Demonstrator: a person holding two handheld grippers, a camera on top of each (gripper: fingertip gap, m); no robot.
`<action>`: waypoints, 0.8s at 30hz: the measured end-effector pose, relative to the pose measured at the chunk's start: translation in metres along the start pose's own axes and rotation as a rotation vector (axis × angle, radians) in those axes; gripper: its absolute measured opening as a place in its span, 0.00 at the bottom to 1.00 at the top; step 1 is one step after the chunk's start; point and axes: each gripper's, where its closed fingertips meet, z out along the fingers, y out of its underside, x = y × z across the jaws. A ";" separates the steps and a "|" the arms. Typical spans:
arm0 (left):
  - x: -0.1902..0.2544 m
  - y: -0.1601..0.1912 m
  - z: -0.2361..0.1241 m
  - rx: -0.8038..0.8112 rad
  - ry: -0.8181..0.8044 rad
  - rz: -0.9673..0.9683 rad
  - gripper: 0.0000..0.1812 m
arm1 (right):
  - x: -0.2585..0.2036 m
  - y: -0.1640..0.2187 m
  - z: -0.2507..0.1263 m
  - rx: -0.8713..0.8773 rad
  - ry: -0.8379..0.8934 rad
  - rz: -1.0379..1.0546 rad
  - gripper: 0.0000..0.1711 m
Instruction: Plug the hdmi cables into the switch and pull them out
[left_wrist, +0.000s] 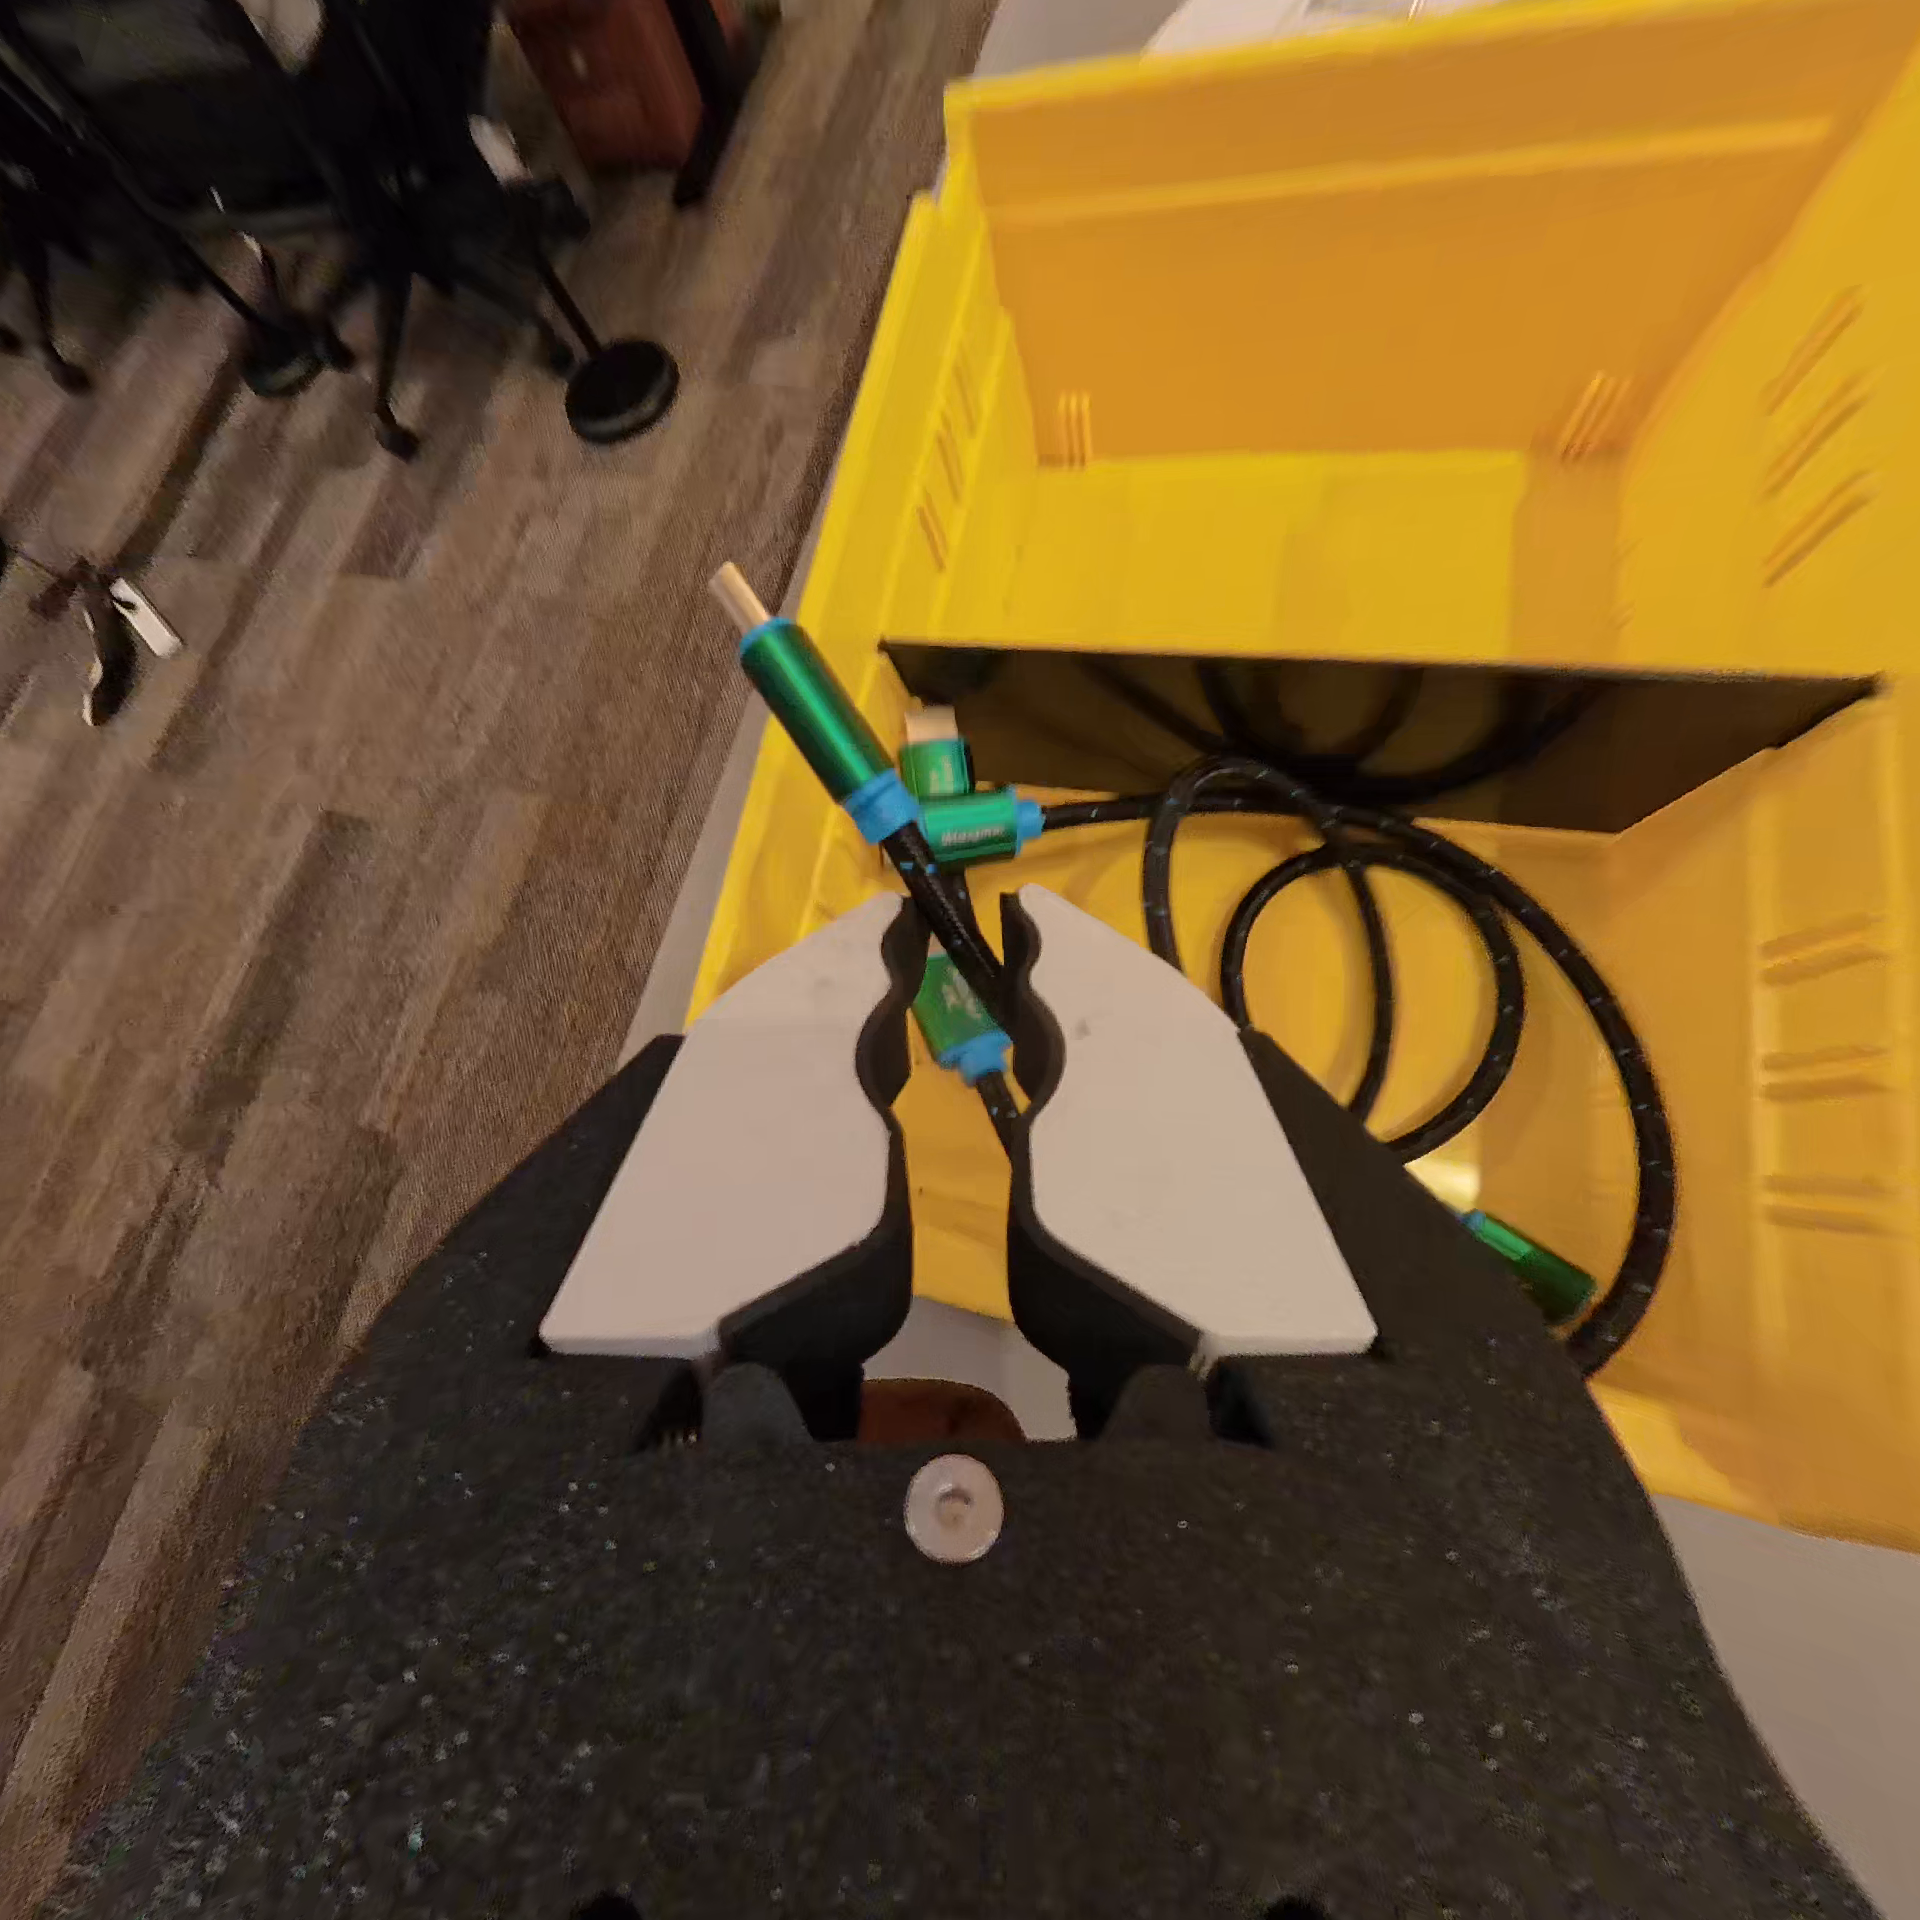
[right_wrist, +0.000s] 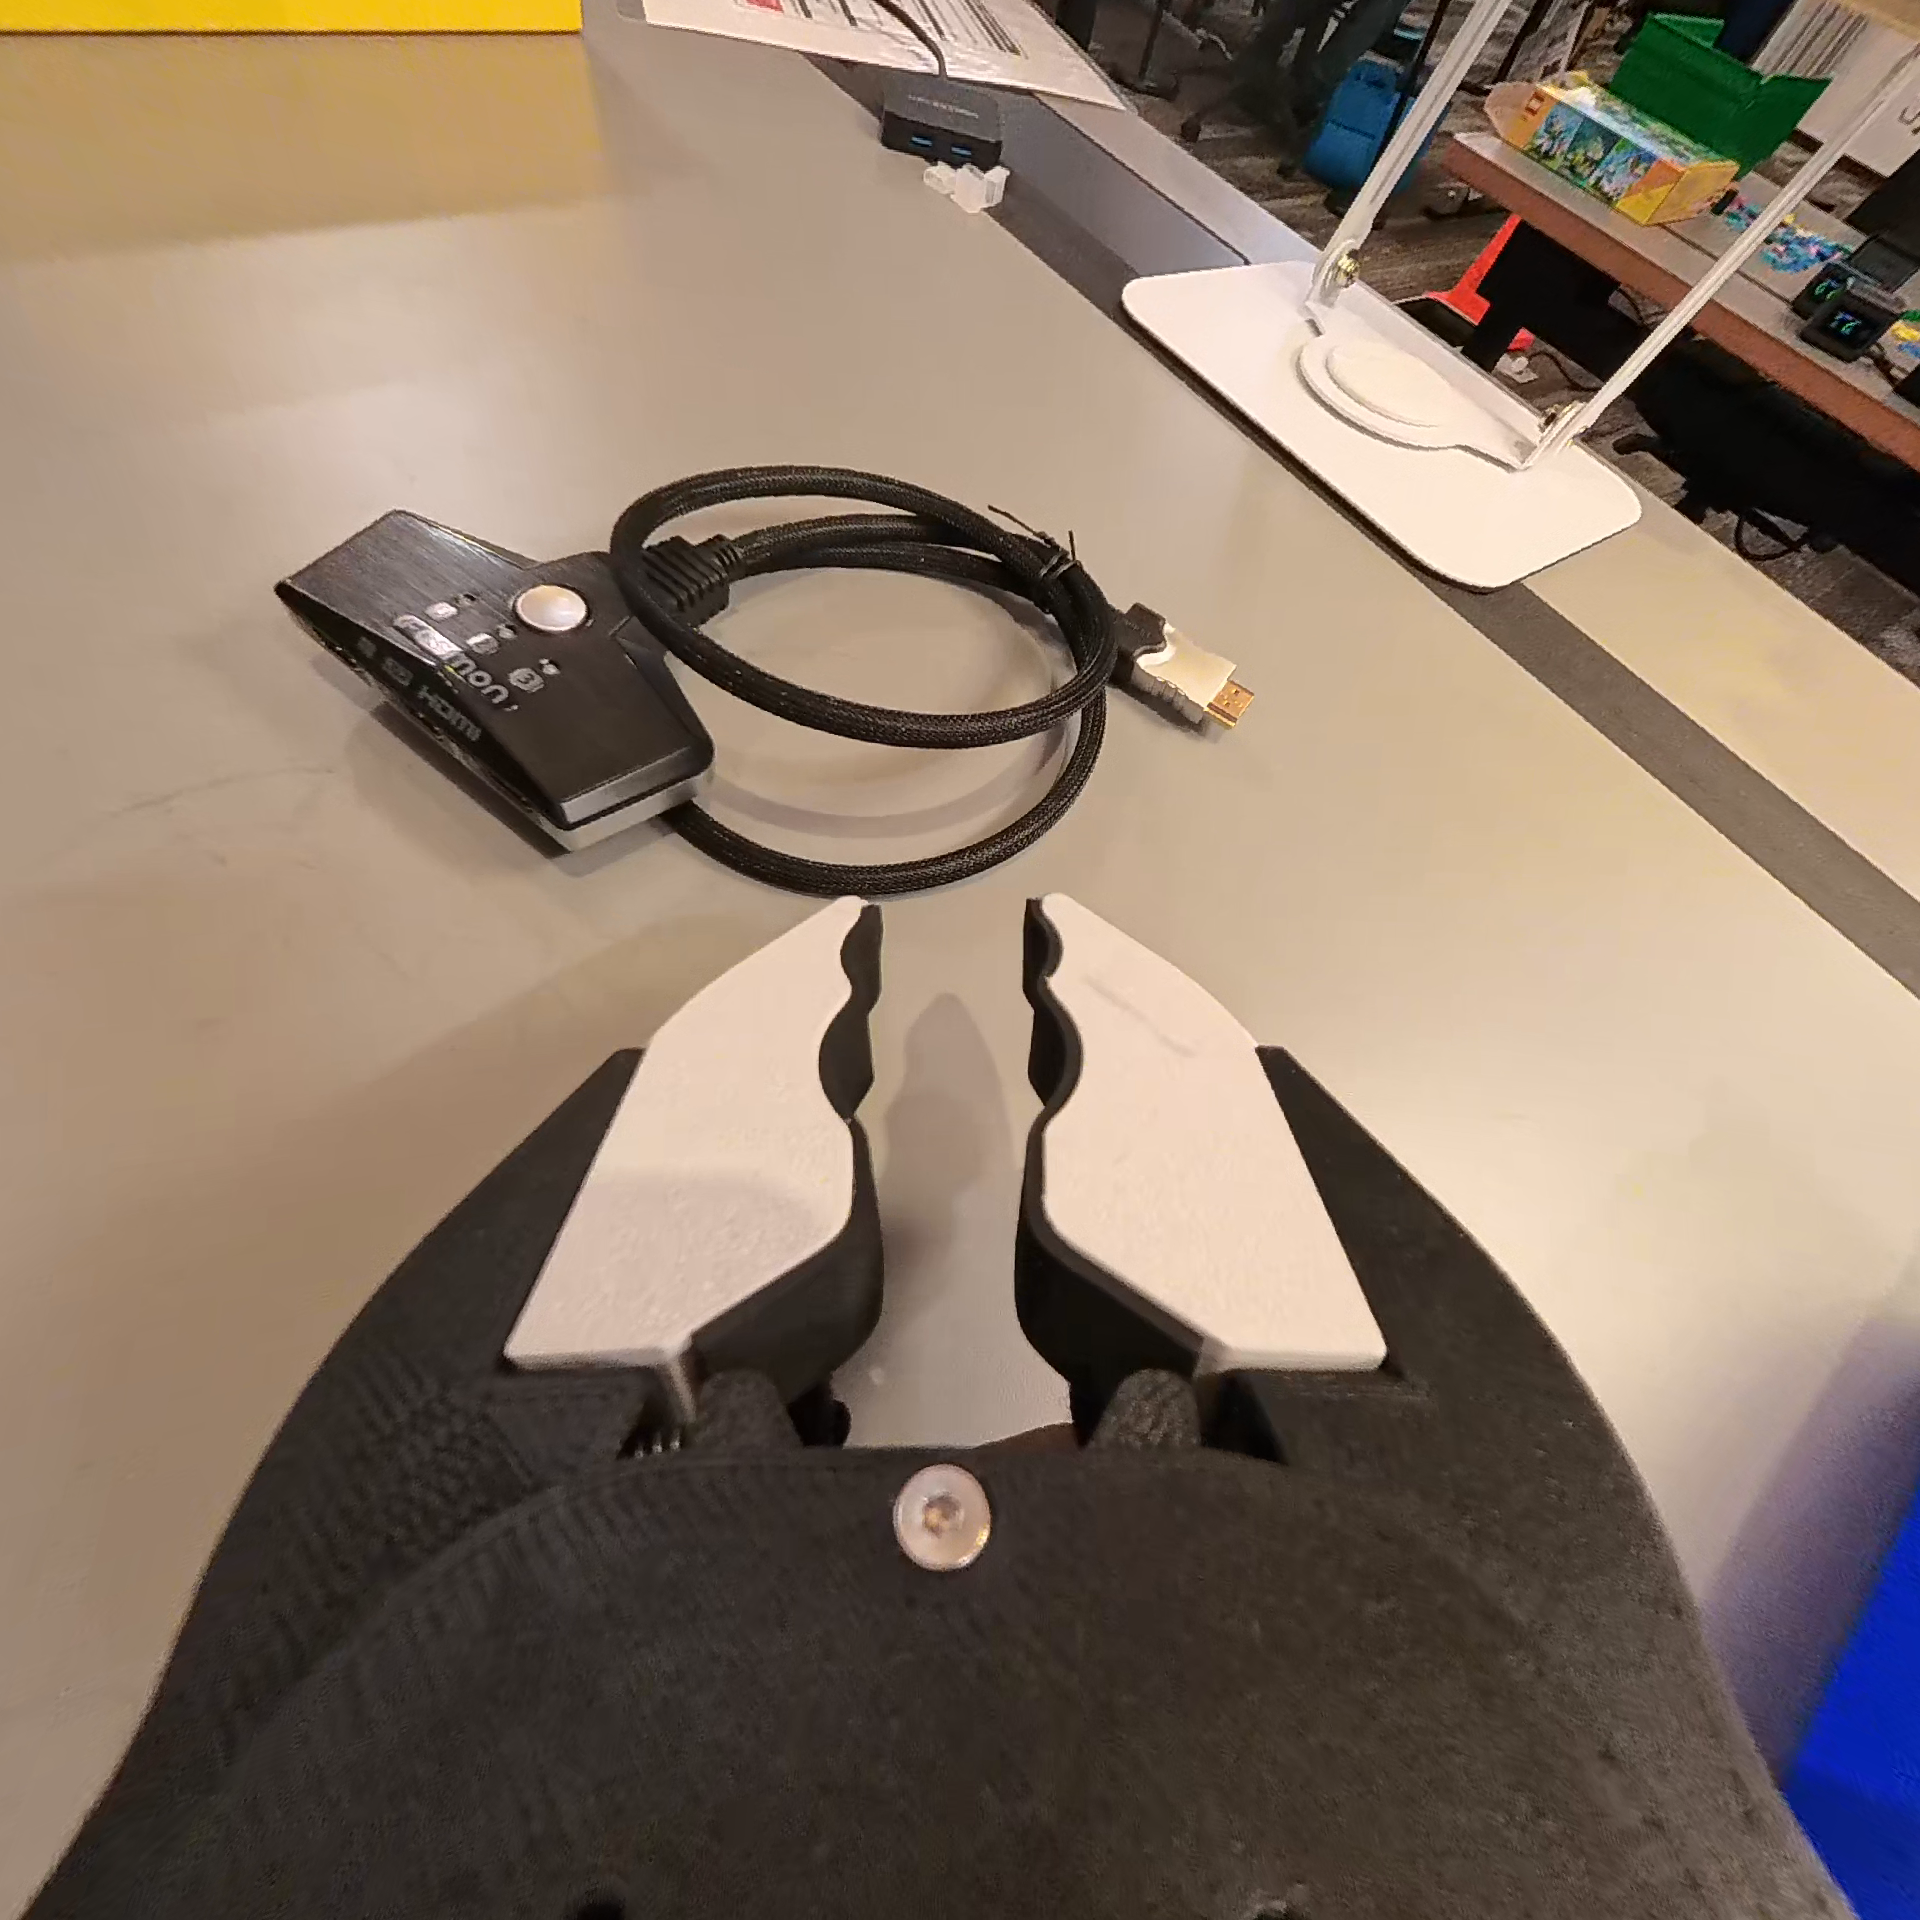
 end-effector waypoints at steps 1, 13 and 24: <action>0.002 -0.009 -0.007 0.030 0.002 0.006 0.07 | 0.000 0.000 0.000 0.000 -0.002 -0.001 0.15; 0.086 -0.144 -0.123 0.411 0.172 0.226 0.04 | -0.002 0.000 0.000 -0.002 -0.012 -0.011 0.15; 0.347 -0.048 -0.172 0.028 1.243 0.532 0.03 | -0.011 0.000 0.000 0.001 -0.040 -0.063 0.16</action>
